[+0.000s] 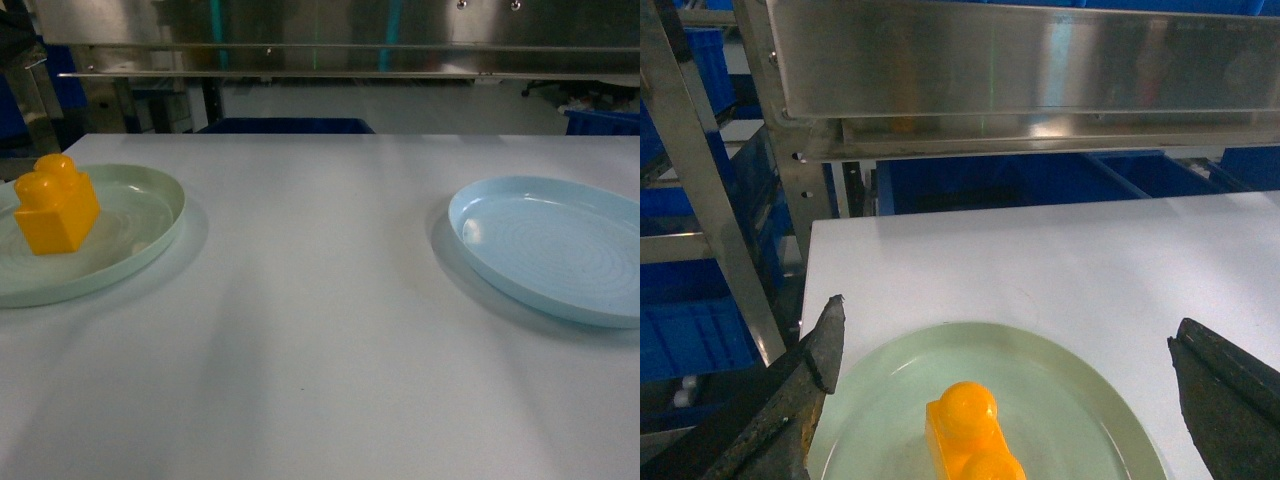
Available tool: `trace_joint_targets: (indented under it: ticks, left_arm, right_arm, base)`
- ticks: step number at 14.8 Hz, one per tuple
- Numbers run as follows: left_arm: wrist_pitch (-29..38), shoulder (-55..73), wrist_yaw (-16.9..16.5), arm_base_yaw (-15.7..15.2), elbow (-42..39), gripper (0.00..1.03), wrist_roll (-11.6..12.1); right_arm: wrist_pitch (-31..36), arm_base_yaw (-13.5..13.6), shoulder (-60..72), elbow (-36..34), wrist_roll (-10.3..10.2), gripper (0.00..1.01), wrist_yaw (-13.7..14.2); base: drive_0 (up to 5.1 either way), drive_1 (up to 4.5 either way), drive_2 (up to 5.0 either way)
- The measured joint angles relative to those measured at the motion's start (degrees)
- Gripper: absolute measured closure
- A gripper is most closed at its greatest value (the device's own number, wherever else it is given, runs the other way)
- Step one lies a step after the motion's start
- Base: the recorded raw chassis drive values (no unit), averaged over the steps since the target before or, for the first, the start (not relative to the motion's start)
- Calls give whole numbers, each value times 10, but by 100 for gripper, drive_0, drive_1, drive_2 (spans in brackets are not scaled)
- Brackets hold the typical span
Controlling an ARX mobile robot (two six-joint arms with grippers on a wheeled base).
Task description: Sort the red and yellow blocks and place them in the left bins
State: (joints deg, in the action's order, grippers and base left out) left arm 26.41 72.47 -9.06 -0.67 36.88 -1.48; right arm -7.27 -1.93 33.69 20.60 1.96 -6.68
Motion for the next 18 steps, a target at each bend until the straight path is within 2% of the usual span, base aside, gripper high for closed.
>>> trace_joint_targets:
  ticks: [1, 3, 4, 5, 8, 9, 13, 14, 15, 18]
  left_arm:
    - [-3, 0, 1, 0, 0, 5, 0]
    - [-67, 9, 17, 4, 29, 5, -2]
    - [-120, 36, 29, 11, 79, 5, -10]
    - [-145, 64, 51, 21, 115, 5, -13]
    - [-202, 127, 93, 51, 150, 5, -27]
    - [-225, 150, 97, 55, 157, 5, -31]
    - [-233, 174, 107, 53, 157, 5, -30]
    - [-203, 196, 117, 59, 145, 5, -10]
    - [-202, 202, 117, 59, 140, 5, -3]
    - [-200, 204, 123, 61, 137, 5, 5]
  right_arm:
    - [1, 0, -1, 0, 1, 72, 0]
    - [1, 0, -2, 0, 3, 72, 0]
    - [0, 0, -2, 0, 3, 72, 0]
    - [1, 0, -2, 0, 3, 72, 0]
    - [1, 0, -2, 0, 3, 72, 0]
    - [1, 0, -2, 0, 3, 72, 0]
    - [1, 0, -2, 0, 3, 72, 0]
    - [0, 0, -2, 0, 3, 72, 0]
    - [1, 0, -2, 0, 3, 72, 0]
    - [1, 0, -2, 0, 3, 72, 0]
  base:
    - [0, 0, 0]
    - [0, 0, 0]
    - [0, 0, 0]
    - [0, 0, 0]
    - [0, 0, 0]
    - [0, 0, 0]
    - [0, 0, 0]
    - [0, 0, 0]
    - [0, 0, 0]
    - [0, 0, 0]
